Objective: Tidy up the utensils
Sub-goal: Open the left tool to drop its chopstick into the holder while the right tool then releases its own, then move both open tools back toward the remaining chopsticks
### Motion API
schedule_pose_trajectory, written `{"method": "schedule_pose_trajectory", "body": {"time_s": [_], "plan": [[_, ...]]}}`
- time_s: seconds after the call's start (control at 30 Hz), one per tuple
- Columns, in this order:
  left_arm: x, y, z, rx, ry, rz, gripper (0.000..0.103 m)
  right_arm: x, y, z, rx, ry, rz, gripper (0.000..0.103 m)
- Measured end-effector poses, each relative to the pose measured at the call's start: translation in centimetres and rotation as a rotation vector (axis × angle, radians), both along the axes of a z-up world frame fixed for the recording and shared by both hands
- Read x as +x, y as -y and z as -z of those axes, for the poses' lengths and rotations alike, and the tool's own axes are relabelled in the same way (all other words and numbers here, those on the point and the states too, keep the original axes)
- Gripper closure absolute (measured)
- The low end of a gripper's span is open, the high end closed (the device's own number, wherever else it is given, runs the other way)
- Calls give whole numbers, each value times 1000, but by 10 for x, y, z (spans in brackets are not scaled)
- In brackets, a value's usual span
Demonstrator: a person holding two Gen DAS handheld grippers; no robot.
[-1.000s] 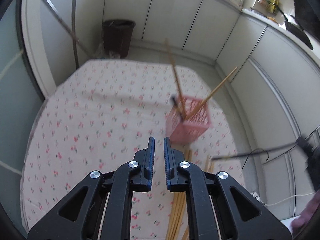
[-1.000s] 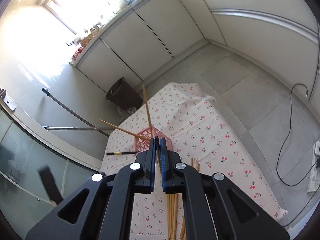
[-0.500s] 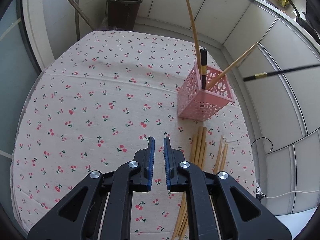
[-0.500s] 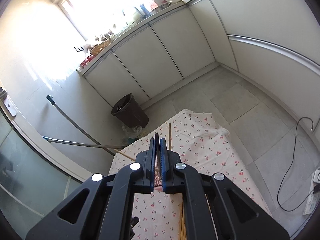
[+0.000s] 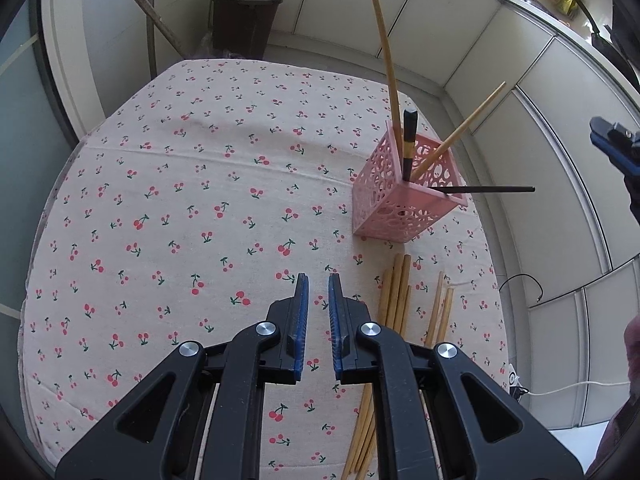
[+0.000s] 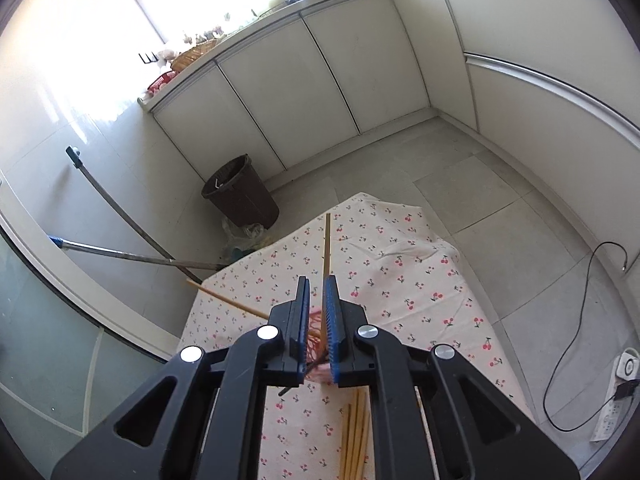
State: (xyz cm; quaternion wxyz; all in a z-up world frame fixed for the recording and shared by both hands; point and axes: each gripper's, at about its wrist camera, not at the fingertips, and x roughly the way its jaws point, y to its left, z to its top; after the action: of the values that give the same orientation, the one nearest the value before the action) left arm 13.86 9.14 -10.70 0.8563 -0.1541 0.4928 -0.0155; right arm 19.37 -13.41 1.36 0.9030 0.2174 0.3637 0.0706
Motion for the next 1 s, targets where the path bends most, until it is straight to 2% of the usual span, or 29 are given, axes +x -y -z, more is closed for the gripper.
{"method": "schedule_pose_trajectory", "body": {"time_s": [0.2,0.27,0.3,0.37,0.43,0.47,0.53,0.67,0.77,0.83,0.9,1.0], "plan": [[-4,6,-2,7,4,18,90,-20,4,22,-77,-58,8,88],[-5,10,-2,8,2,29,83,-27,5,35,-110,-91,9,84],[-6,12,-2,8,0,38,81,-30,5,40,-124,-105,9,77],[-7,17,0,9,-5,53,65,-37,6,56,-154,-147,8,67],[-9,21,1,9,-3,59,54,-44,8,71,-180,-181,7,64],[-9,23,1,12,-2,63,49,-46,9,77,-194,-195,10,59],[-10,28,1,19,0,76,45,-51,12,89,-218,-224,13,53],[-12,37,2,29,-1,100,38,-58,16,106,-255,-270,12,50],[-12,42,5,42,-5,111,27,-62,19,115,-275,-290,14,38],[-11,45,7,52,-11,116,23,-64,23,121,-278,-314,19,35],[-10,46,10,60,-24,117,19,-65,26,127,-281,-349,22,27],[-5,49,18,74,-53,115,12,-67,33,135,-286,-398,28,24]]}}
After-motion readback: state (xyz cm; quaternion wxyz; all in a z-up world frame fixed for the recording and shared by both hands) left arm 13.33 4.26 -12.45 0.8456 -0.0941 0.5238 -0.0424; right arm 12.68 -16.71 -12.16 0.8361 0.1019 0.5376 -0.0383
